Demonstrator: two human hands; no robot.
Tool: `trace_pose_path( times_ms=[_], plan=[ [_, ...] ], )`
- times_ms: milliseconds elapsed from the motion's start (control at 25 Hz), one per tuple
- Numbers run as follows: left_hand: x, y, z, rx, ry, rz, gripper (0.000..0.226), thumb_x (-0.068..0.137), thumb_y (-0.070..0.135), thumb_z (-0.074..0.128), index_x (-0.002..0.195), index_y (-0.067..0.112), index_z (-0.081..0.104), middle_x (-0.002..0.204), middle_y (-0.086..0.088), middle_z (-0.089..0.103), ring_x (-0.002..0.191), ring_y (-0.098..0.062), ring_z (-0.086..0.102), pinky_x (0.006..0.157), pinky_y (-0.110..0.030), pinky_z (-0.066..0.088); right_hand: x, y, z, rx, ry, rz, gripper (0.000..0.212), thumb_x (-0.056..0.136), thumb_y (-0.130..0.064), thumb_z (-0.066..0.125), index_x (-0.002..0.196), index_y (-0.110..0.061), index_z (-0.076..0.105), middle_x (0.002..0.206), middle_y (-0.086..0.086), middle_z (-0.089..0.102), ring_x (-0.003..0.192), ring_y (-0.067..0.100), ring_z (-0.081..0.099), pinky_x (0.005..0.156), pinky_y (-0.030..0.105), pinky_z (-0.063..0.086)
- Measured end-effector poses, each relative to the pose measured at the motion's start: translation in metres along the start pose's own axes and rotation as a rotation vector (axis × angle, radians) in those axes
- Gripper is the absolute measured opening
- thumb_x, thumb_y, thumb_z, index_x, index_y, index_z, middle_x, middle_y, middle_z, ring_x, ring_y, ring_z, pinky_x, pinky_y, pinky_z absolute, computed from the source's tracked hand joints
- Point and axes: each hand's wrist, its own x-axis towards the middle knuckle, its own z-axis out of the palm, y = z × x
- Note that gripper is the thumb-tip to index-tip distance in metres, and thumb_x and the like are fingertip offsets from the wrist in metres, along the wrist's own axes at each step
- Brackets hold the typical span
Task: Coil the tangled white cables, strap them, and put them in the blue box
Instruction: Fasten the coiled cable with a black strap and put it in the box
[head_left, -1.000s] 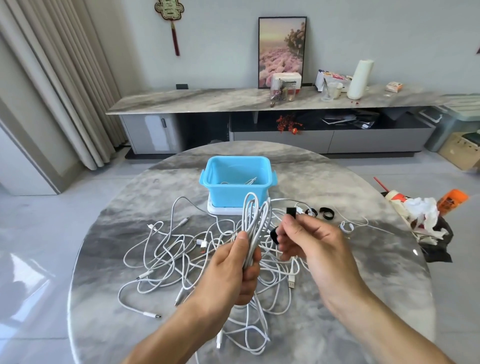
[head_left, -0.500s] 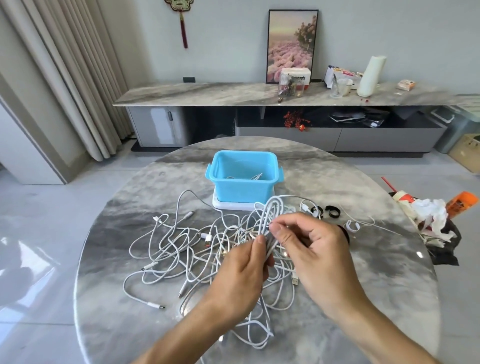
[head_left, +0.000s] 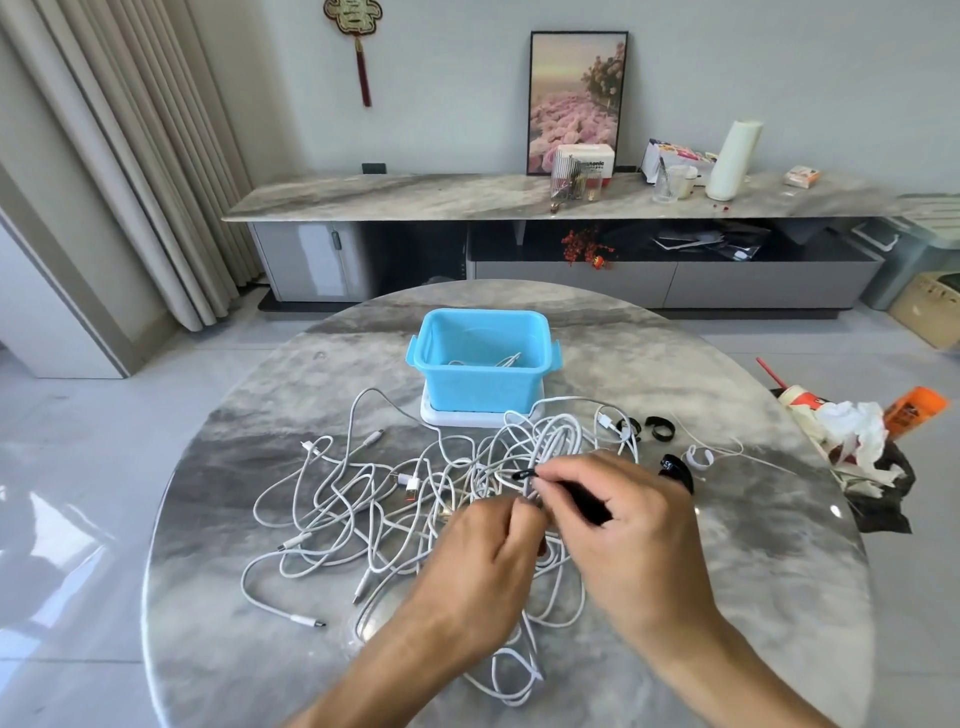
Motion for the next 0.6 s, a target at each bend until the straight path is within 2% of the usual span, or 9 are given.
trace_pose_path(
  times_ms=[120, 200, 320, 360, 480, 600],
  plan=[
    [-0.003, 0.006, -0.007, 0.010, 0.008, -0.014, 0.034, 0.080, 0.031, 0.032, 0.054, 0.028, 0.053, 0.050, 0.011, 0.049, 0.052, -0.008, 0.040, 0.052, -0.021, 0.030, -0.008, 0.002, 0.003, -0.017, -0.051, -0.080, 0.012, 0.082, -0.005, 0.075, 0.092, -0.012, 0.077, 0.079, -0.002, 0.068, 0.066, 0.011, 0.064, 0.061, 0.025, 0.051],
    [-0.004, 0.007, -0.009, -0.026, 0.012, -0.040, 0.039, 0.081, 0.030, 0.030, 0.050, 0.039, 0.052, 0.048, 0.014, 0.048, 0.052, -0.008, 0.039, 0.053, -0.021, 0.029, -0.009, 0.002, 0.004, 0.055, -0.097, -0.053, 0.016, 0.083, -0.004, 0.074, 0.096, -0.012, 0.078, 0.083, -0.004, 0.068, 0.070, 0.008, 0.065, 0.063, 0.023, 0.052],
    [-0.003, 0.001, -0.008, -0.151, 0.052, -0.104, 0.040, 0.085, 0.034, 0.029, 0.049, 0.030, 0.046, 0.047, 0.009, 0.040, 0.055, -0.015, 0.031, 0.061, -0.042, 0.035, -0.008, 0.000, 0.006, 0.169, -0.173, -0.005, 0.018, 0.085, -0.004, 0.072, 0.101, -0.010, 0.078, 0.088, -0.007, 0.066, 0.077, 0.005, 0.066, 0.068, 0.021, 0.053],
    [-0.003, -0.001, -0.008, -0.191, 0.066, -0.119, 0.045, 0.091, 0.038, 0.029, 0.050, 0.030, 0.047, 0.047, 0.009, 0.039, 0.054, -0.015, 0.031, 0.062, -0.045, 0.036, -0.007, -0.001, 0.007, 0.219, -0.196, 0.014, 0.018, 0.087, -0.005, 0.070, 0.102, -0.010, 0.077, 0.089, -0.007, 0.067, 0.079, 0.007, 0.067, 0.069, 0.023, 0.054],
    [-0.003, -0.004, -0.009, -0.258, 0.089, -0.091, 0.061, 0.099, 0.055, 0.024, 0.050, 0.029, 0.048, 0.045, 0.010, 0.033, 0.048, -0.011, 0.030, 0.057, -0.041, 0.032, -0.004, -0.002, 0.005, 0.391, -0.260, 0.090, 0.017, 0.090, -0.009, 0.068, 0.103, -0.010, 0.077, 0.094, -0.007, 0.070, 0.087, 0.013, 0.070, 0.074, 0.029, 0.057],
    [-0.003, -0.009, -0.010, -0.247, 0.146, -0.079, 0.059, 0.095, 0.061, 0.024, 0.052, 0.025, 0.042, 0.050, 0.009, 0.032, 0.054, -0.015, 0.030, 0.056, -0.047, 0.032, -0.004, -0.004, 0.002, 0.473, -0.327, 0.156, 0.020, 0.090, -0.008, 0.067, 0.107, -0.012, 0.077, 0.100, -0.007, 0.072, 0.096, 0.016, 0.070, 0.083, 0.031, 0.056]
  ],
)
